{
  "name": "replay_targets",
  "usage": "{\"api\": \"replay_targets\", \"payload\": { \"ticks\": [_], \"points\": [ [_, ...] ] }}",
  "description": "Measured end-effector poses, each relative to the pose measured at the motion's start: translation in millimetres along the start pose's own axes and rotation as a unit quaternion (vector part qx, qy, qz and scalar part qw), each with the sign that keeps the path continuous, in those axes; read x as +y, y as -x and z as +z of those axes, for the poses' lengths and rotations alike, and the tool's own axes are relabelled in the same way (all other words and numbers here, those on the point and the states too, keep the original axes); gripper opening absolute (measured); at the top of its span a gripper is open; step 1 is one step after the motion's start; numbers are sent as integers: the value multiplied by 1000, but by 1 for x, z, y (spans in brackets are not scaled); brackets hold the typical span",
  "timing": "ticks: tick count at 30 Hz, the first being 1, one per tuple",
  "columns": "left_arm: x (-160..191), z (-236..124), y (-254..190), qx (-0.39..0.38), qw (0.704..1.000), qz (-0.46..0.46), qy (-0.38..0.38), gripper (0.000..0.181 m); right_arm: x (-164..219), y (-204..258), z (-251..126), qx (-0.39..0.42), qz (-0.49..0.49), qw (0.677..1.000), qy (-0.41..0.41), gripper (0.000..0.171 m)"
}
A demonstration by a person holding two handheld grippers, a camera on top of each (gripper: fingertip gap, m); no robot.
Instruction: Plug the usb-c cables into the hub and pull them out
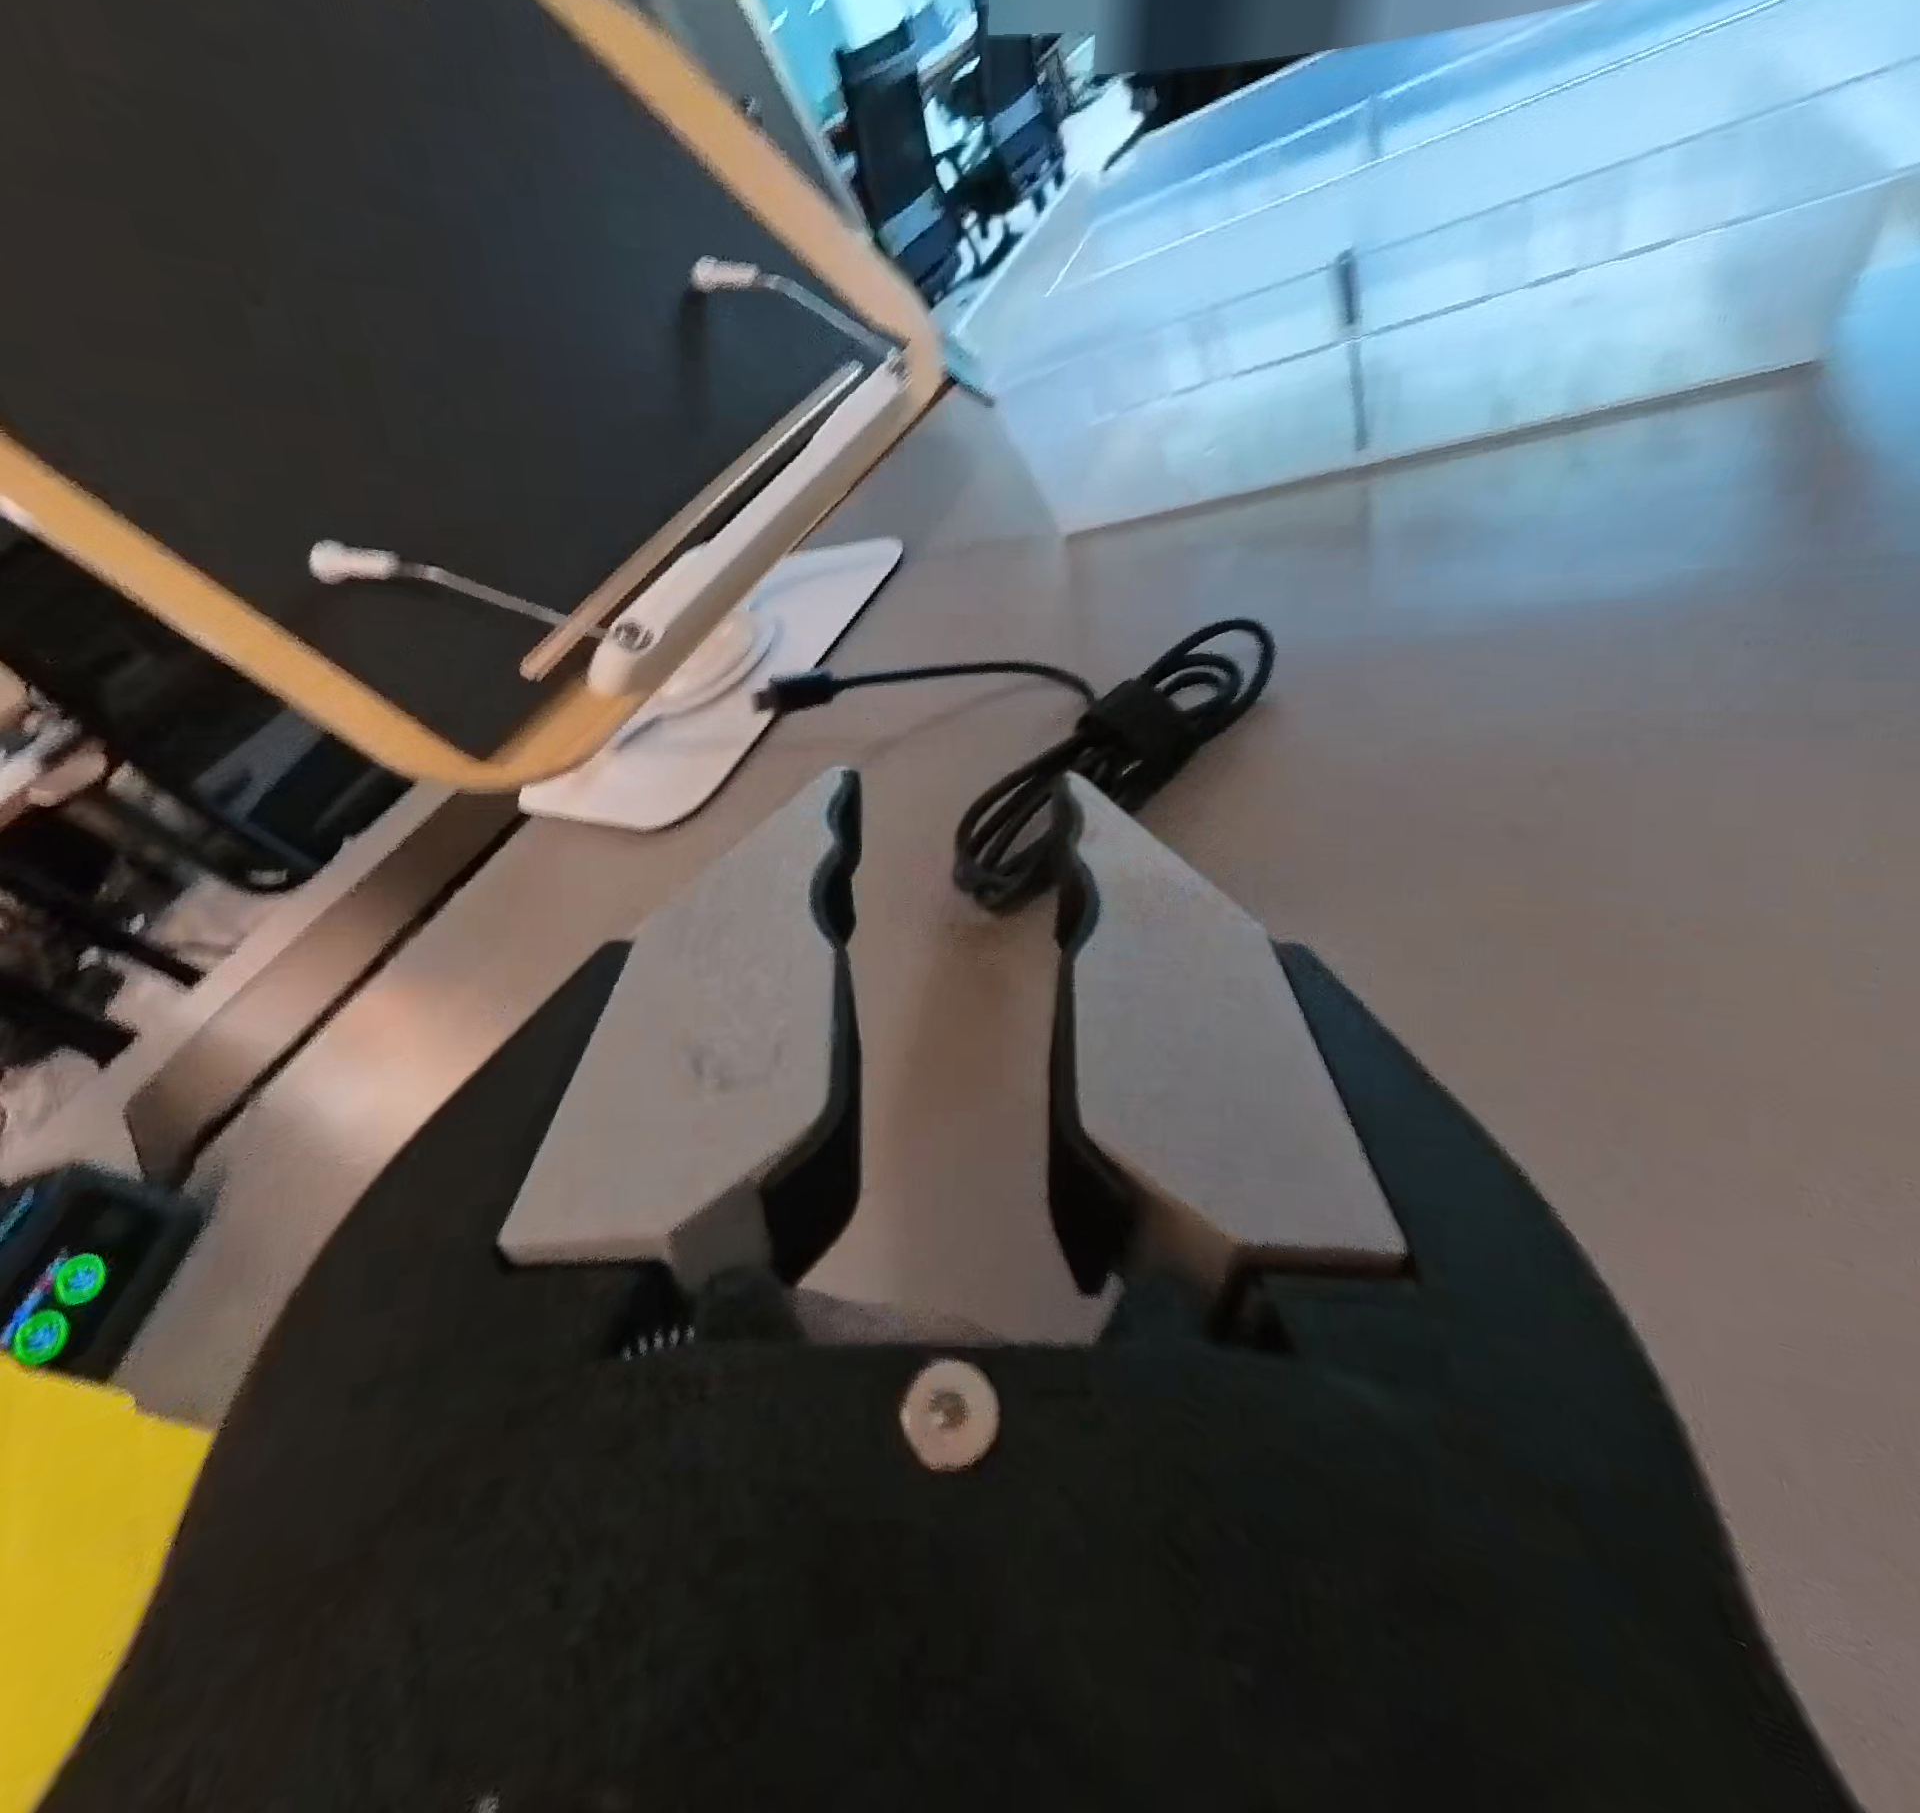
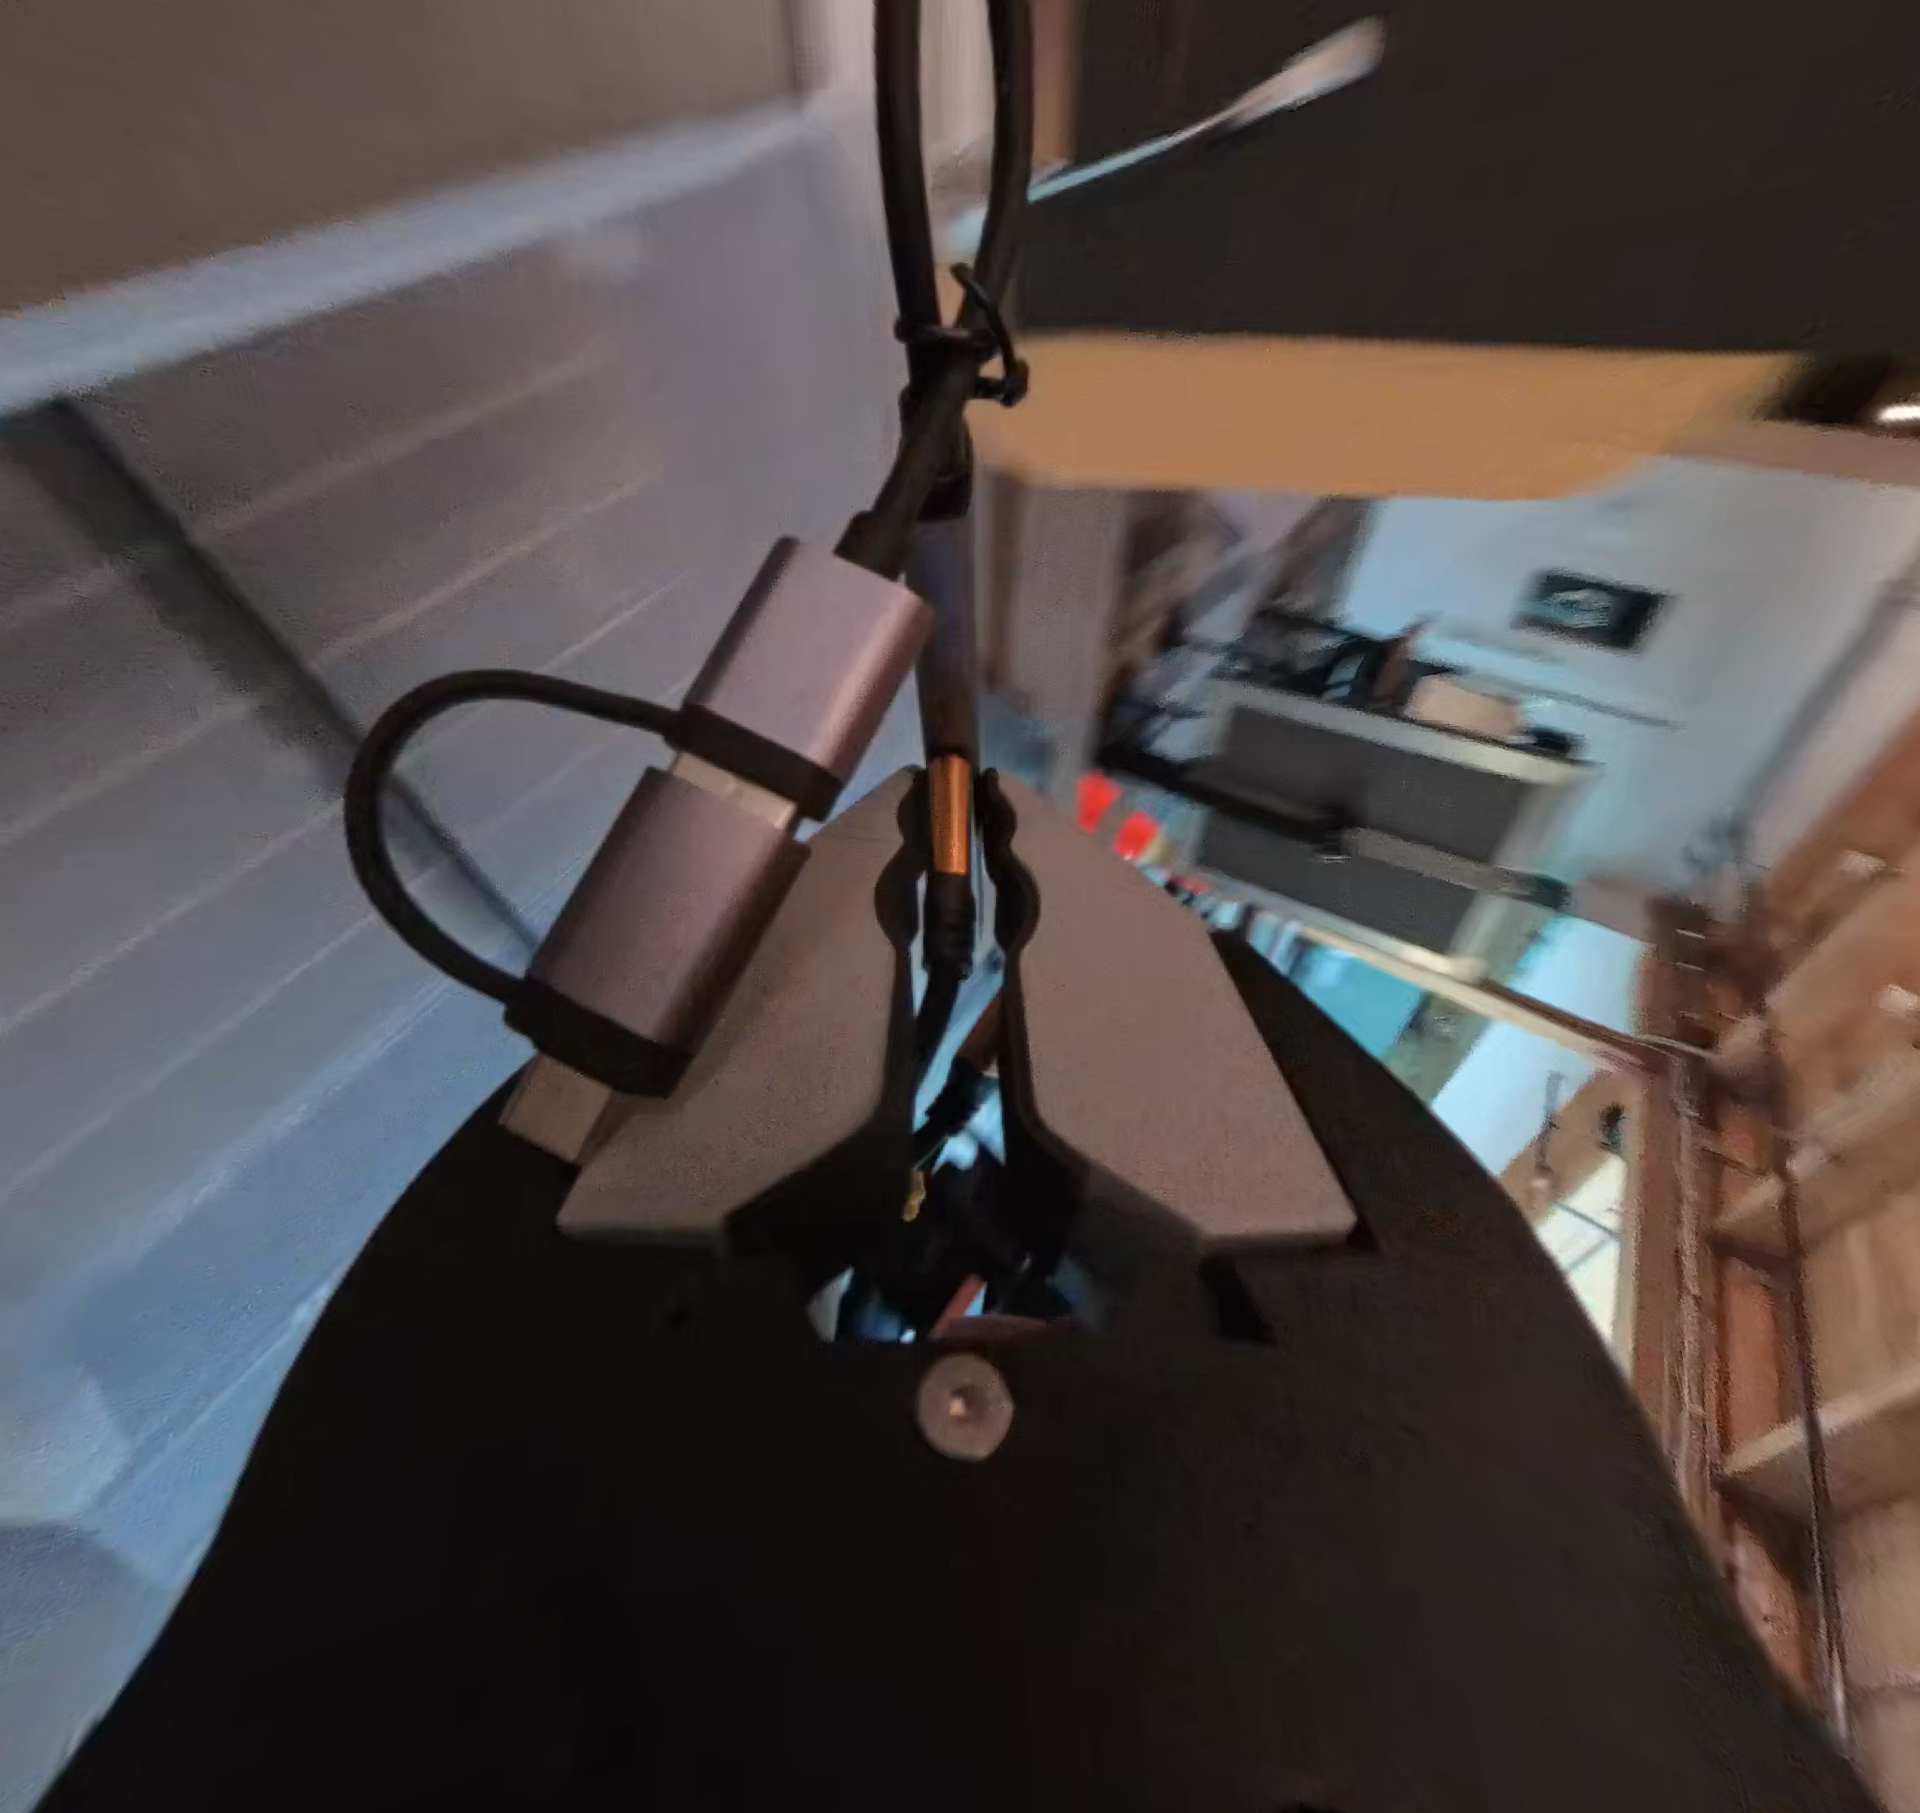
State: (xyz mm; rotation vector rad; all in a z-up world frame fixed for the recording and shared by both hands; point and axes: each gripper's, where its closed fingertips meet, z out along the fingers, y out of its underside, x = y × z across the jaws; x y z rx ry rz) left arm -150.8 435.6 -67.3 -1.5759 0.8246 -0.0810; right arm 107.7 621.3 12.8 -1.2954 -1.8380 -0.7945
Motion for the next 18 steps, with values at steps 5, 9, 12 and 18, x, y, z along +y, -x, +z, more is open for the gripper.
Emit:
{"api": "replay_targets", "payload": {
  "ticks": [5, 9, 12, 18],
  "points": [
    [16, 1, 19, -17, 997, -73, 32, 37, 28, 60, 63, -109, -33, 988, 102, 47],
    [28, 5, 22, -19, 994, -93, 60, 37, -28, 15, 26, -52, 85, 994, -33, 47],
    [37, 9, 19, -19, 992, -85, 86, 38, -98, 2, -23, -85, 207, 959, -176, 44],
    [50, 13, 18, -29, 991, -62, 114, 37, -226, 98, -46, -276, 256, 883, -280, 43]
  ]
}}
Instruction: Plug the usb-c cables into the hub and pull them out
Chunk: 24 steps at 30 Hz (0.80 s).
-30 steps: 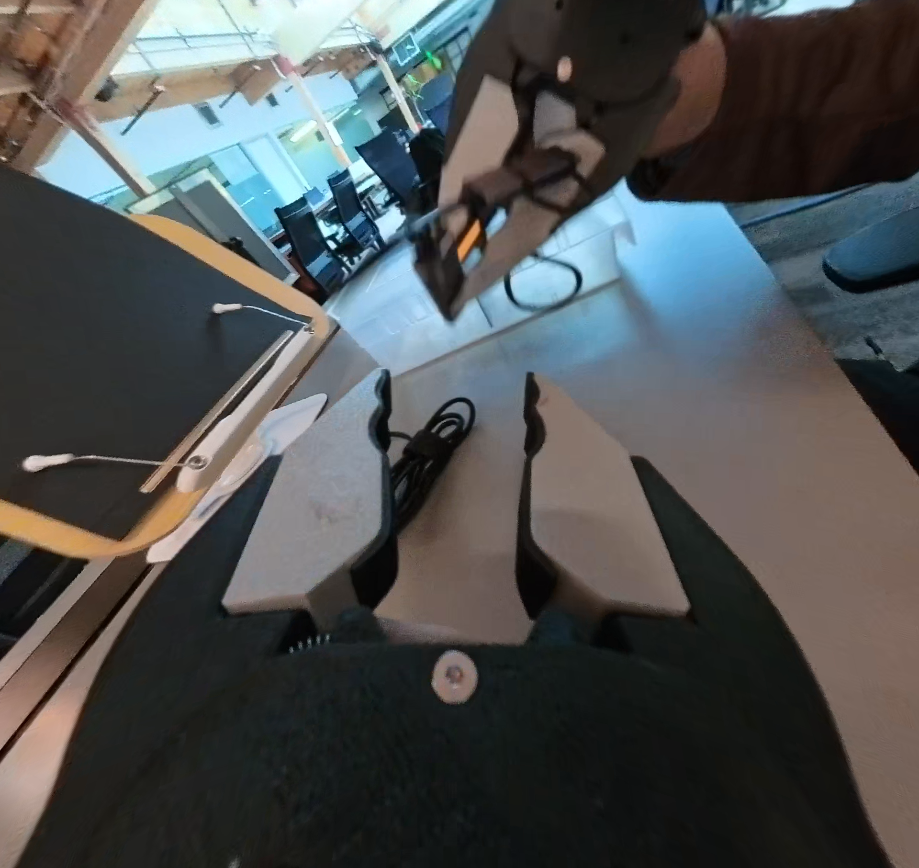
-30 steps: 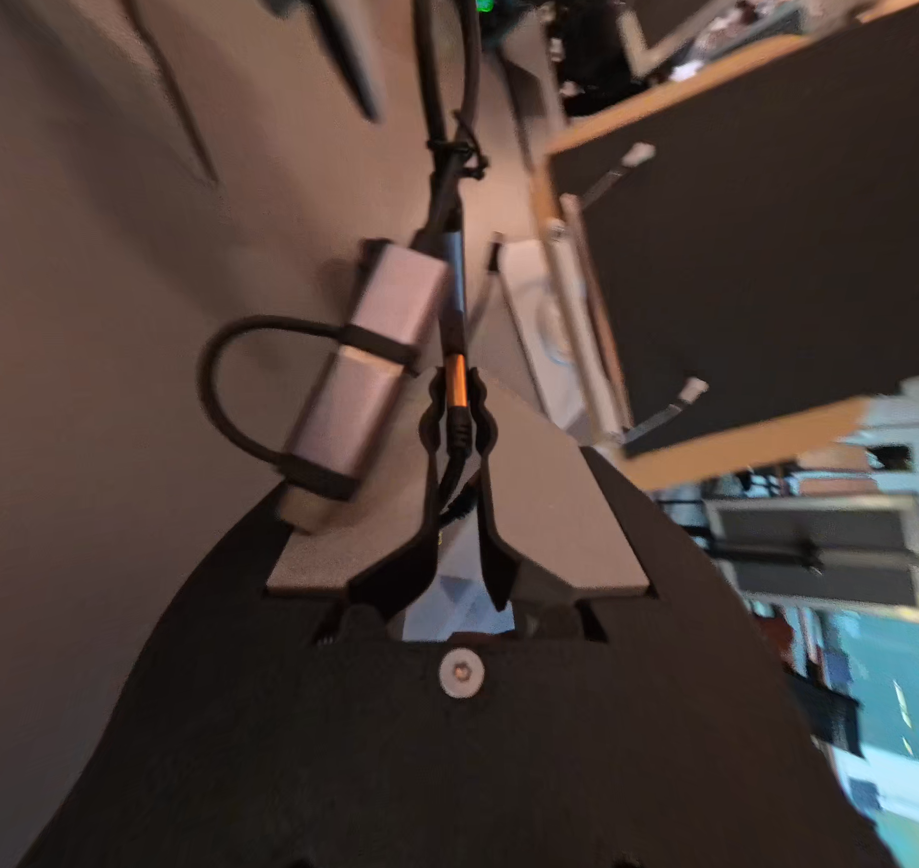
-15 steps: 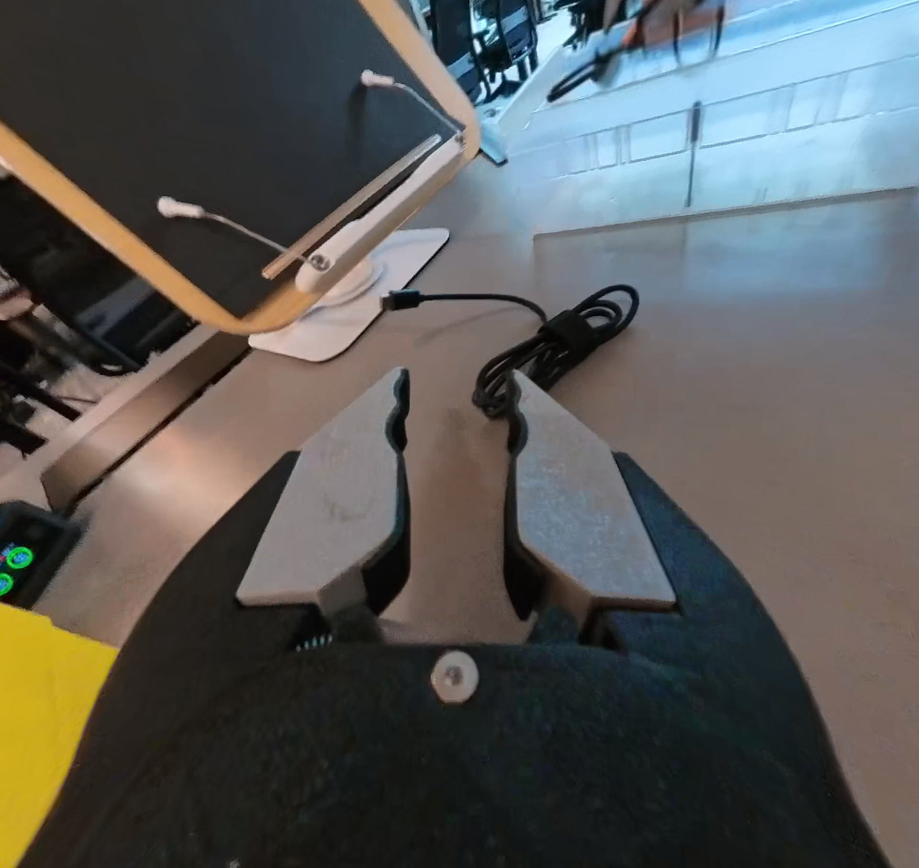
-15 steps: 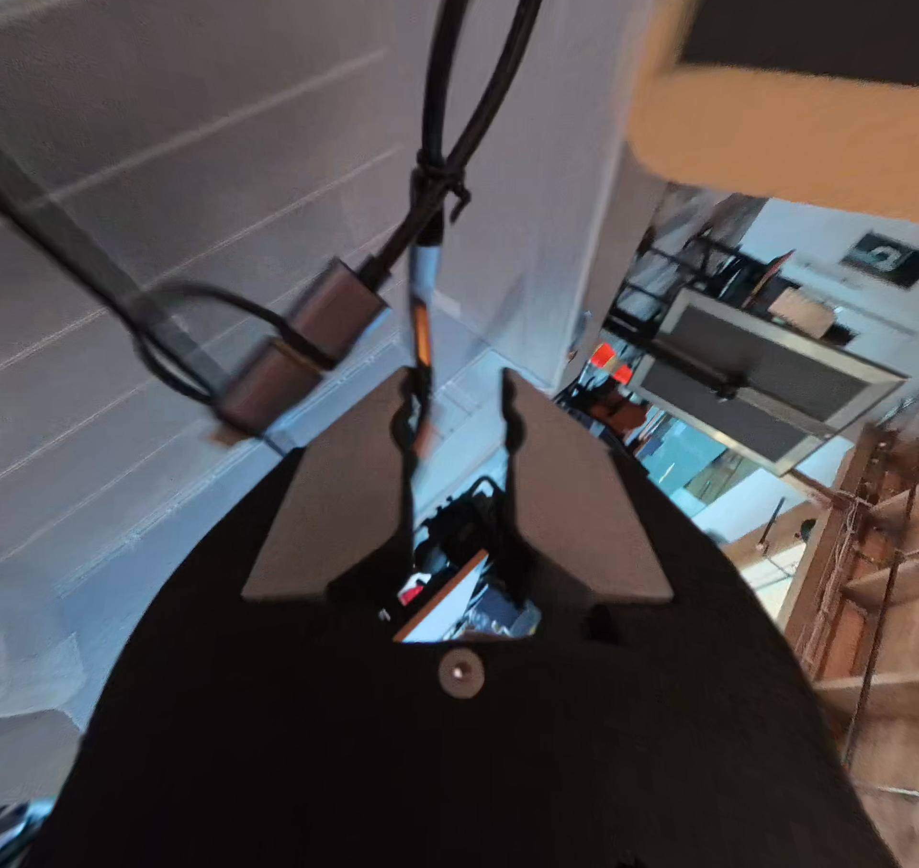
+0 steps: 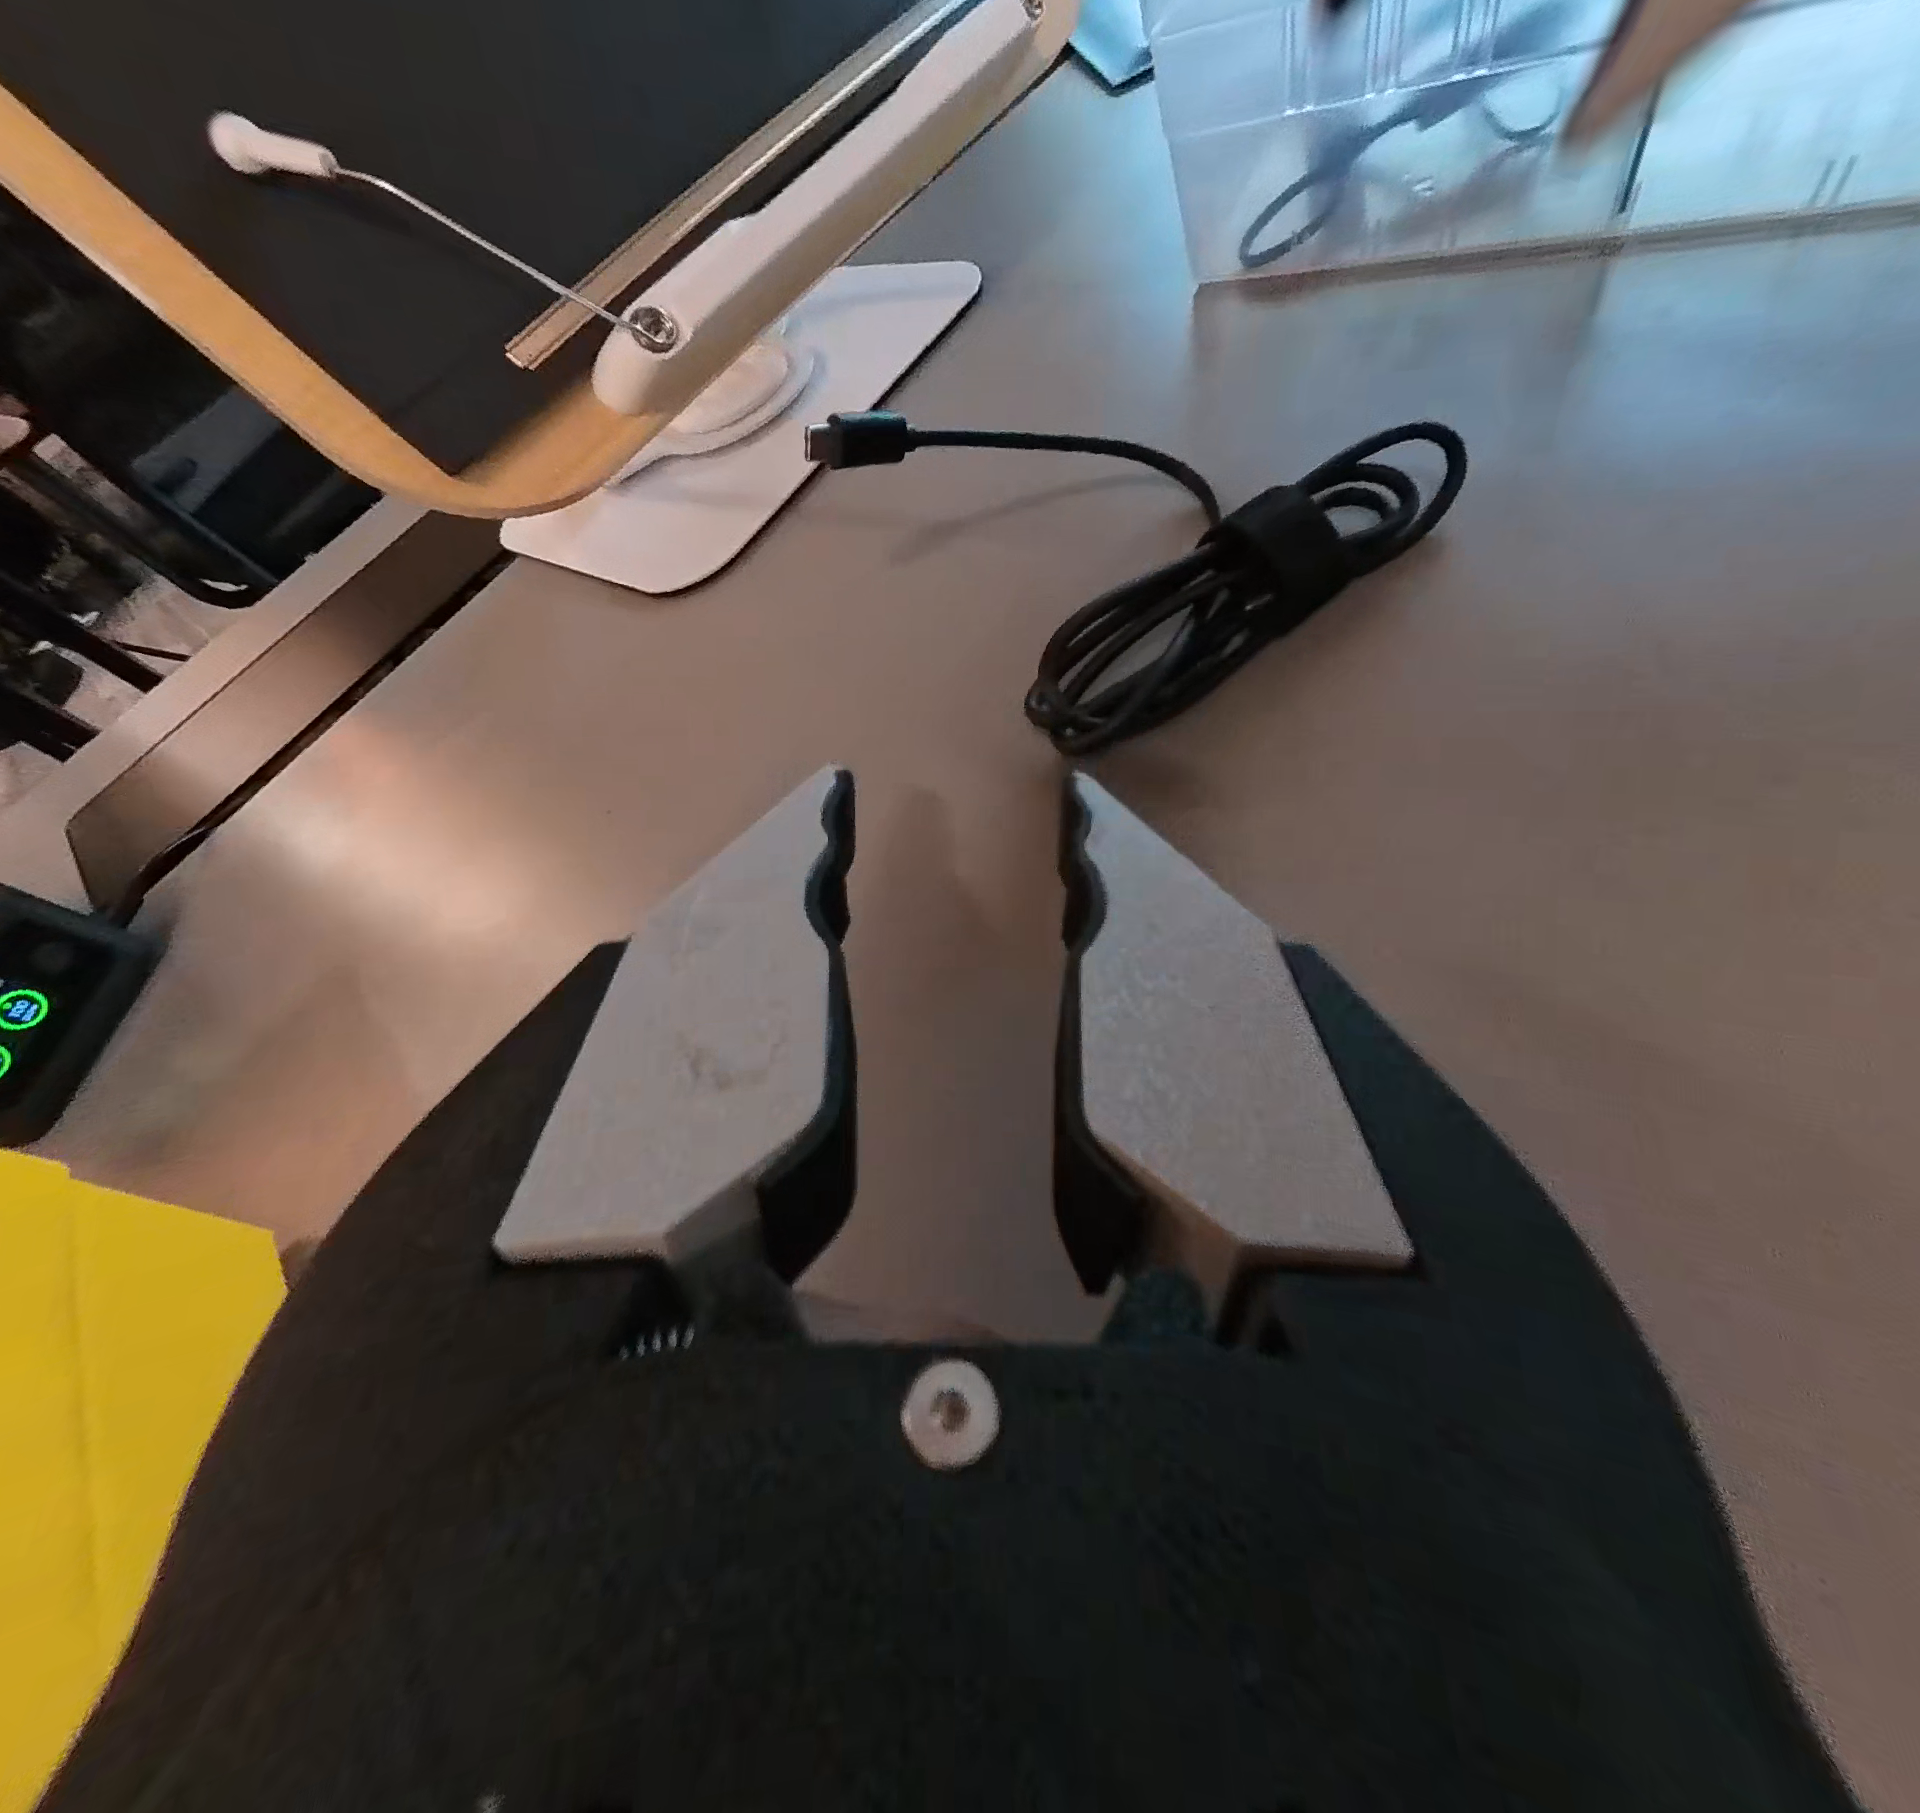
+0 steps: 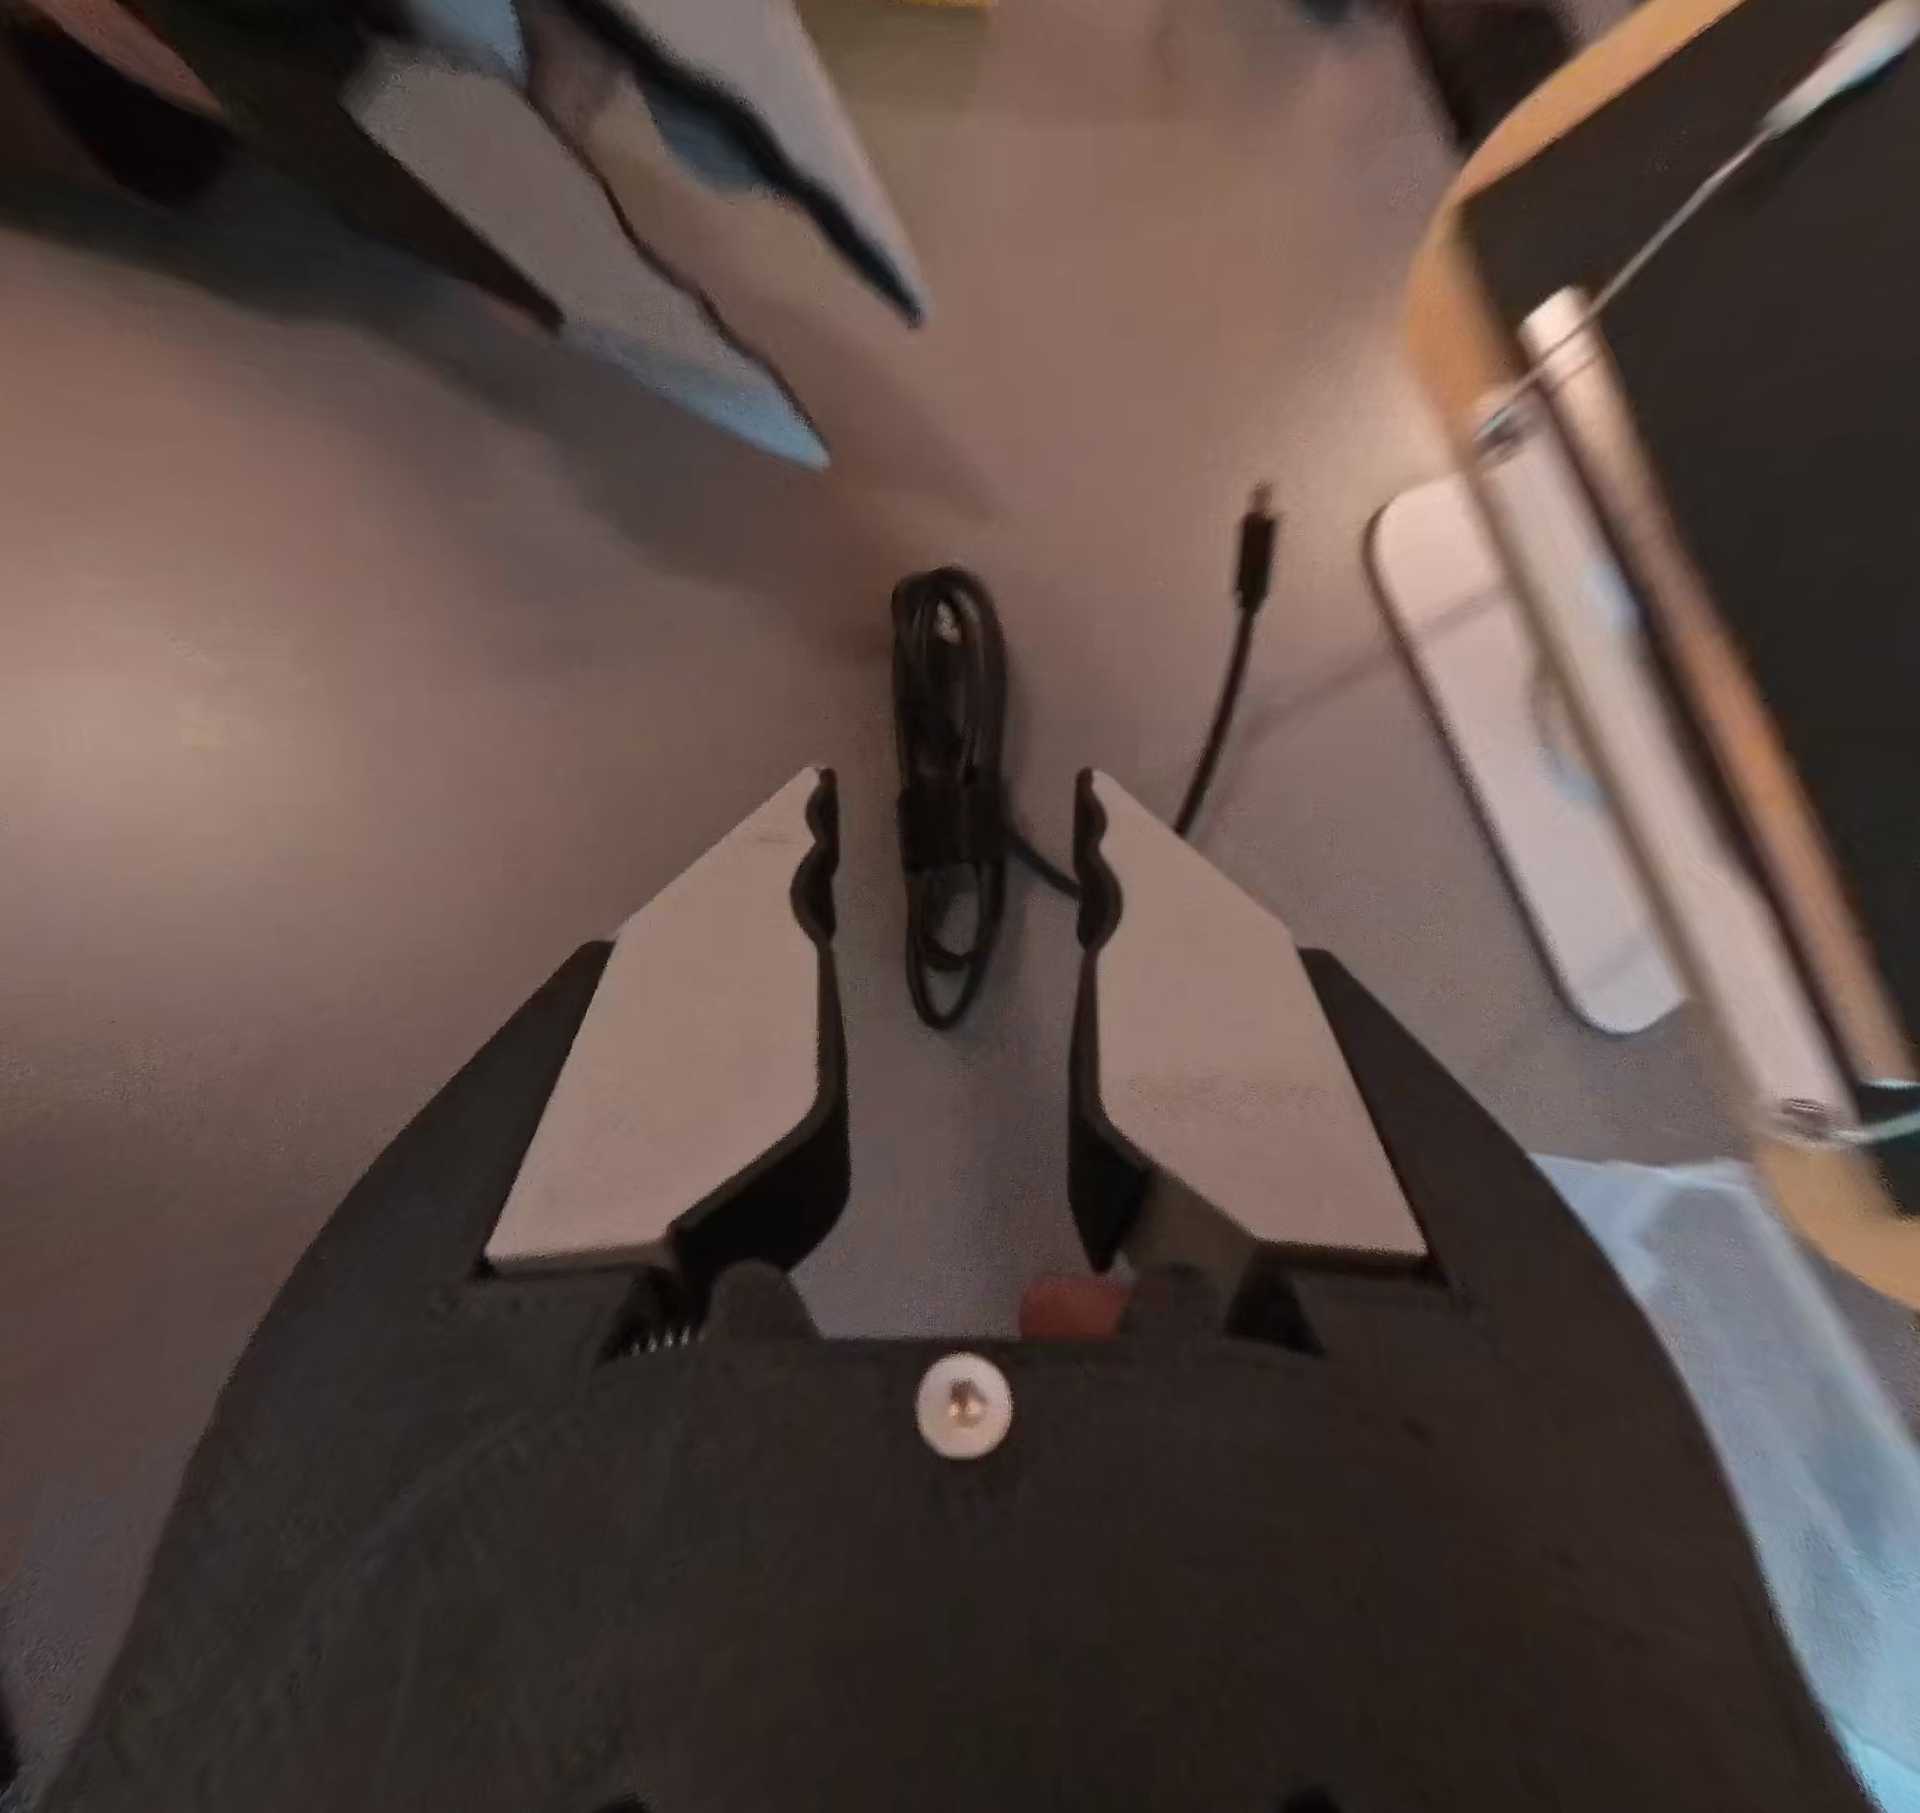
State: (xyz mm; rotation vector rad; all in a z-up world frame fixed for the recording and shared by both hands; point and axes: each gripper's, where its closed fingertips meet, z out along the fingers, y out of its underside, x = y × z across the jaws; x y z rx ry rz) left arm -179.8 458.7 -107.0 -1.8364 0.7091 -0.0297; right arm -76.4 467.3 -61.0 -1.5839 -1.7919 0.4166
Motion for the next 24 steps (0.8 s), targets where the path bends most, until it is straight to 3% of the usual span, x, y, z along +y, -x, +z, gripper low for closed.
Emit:
{"api": "replay_targets", "payload": {
  "ticks": [3, 4, 7, 8, 10, 11, 14, 16, 19, 21, 22, 24],
  "points": [
    [2, -1, 5, -9, 1000, -2, 3, 36, 43, 8, 60, 19, 2, 994, 107, 56],
    [3, -1, 7, -11, 1000, -4, 3, 36, 55, 4, 72, 40, -4, 990, 135, 31],
    [4, -2, 12, -15, 1000, -16, 4, 36, 65, -8, 74, 70, -3, 981, 181, 28],
    [5, -2, 14, -17, 1000, -19, 5, 36, 55, 3, 70, 28, 17, 985, 168, 27],
    [5, -2, 17, -21, 999, -23, 8, 35, -5, 38, 41, -120, 95, 988, 28, 26],
    [5, -3, 19, -25, 999, -25, 8, 35, -38, 50, 13, -203, 140, 968, -53, 25],
    [1, -7, 26, -36, 999, -37, -2, 35, -93, 56, -71, -415, 241, 850, -218, 25],
    [-1, -10, 31, -40, 998, -46, -9, 35, -95, 47, -85, -456, 287, 806, -245, 24],
    [-3, -13, 35, -43, 997, -56, -17, 34, -87, 47, -77, -463, 327, 789, -238, 25],
    [-1, -12, 36, -47, 997, -51, -12, 34, -83, 44, -67, -433, 336, 803, -233, 25],
    [1, -12, 35, -50, 998, -44, -7, 34, -76, 34, -52, -368, 332, 842, -212, 25],
    [4, -9, 34, -56, 998, -29, 3, 34, -38, -6, -21, -111, 239, 958, -111, 25]
  ]
}}
